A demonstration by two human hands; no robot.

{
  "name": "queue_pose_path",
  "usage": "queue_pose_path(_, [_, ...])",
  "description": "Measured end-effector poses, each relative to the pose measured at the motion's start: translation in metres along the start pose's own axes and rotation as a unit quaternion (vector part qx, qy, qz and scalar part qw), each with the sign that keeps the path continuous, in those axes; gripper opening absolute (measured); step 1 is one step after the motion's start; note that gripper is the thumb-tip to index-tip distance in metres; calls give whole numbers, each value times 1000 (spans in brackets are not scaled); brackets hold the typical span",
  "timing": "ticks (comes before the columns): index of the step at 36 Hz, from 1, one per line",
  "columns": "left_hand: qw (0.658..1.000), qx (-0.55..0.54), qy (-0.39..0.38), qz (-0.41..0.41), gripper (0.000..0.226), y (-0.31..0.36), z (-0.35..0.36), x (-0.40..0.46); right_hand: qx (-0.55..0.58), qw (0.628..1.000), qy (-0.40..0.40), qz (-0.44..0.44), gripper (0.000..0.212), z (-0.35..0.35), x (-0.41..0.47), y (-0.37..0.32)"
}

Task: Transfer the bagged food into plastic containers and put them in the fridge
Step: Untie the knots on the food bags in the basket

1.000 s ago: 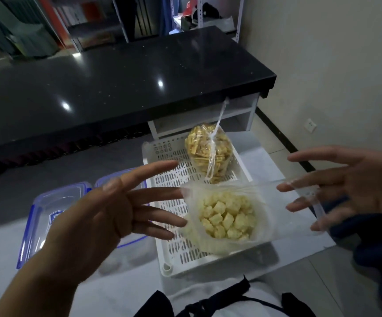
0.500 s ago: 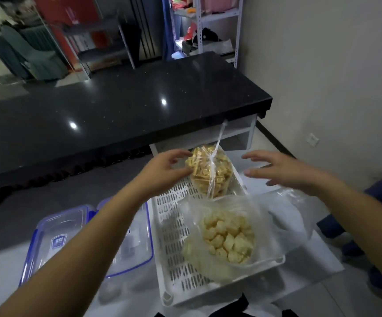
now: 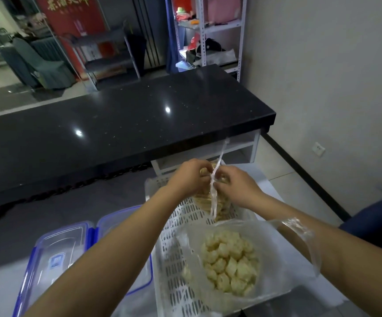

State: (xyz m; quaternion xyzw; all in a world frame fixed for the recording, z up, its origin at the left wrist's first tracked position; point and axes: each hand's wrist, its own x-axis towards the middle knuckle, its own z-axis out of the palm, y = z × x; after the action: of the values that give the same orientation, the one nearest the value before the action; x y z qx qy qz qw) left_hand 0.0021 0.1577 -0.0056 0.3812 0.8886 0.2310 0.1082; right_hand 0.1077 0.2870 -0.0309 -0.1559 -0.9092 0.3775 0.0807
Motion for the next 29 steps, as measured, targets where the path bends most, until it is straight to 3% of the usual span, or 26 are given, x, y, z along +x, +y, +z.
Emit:
queue_pose_path(2, [1000,6,13,-5,14,-1,2,-5,4,1000,-3,3,7,0,1,1])
queue_pose_path(7, [1000,3,15,-27,10,-4,-2,-17,21,999,-36,-15,19,0,3,-7])
queue_pose_path(10, [999,5,43,-30,8,-9,-10,-27,46,996,-64,-43,15,-4,3,-12])
queue_pose_path(14, [994,-49,97,-24,5,-11,-24,-53,71,987,-108,-92,8,-14,4,-14])
queue_pose_path(18, [973,-144,177,-28,5,-12,-26,-82,95,983,-96,-121,17,-27,6,-15])
queue_pose_path(22, [954,-159,246,-67,12,-25,-17,-102,78,985,-97,-122,14,-30,10,-5])
queue_pose_path(26, [952,-157,217,-150,24,-33,-3,-107,7,988,-117,-101,20,-9,5,0])
queue_pose_path(29, [963,-141,187,-131,30,-32,1,-107,37,990,-101,-93,15,-1,3,-4])
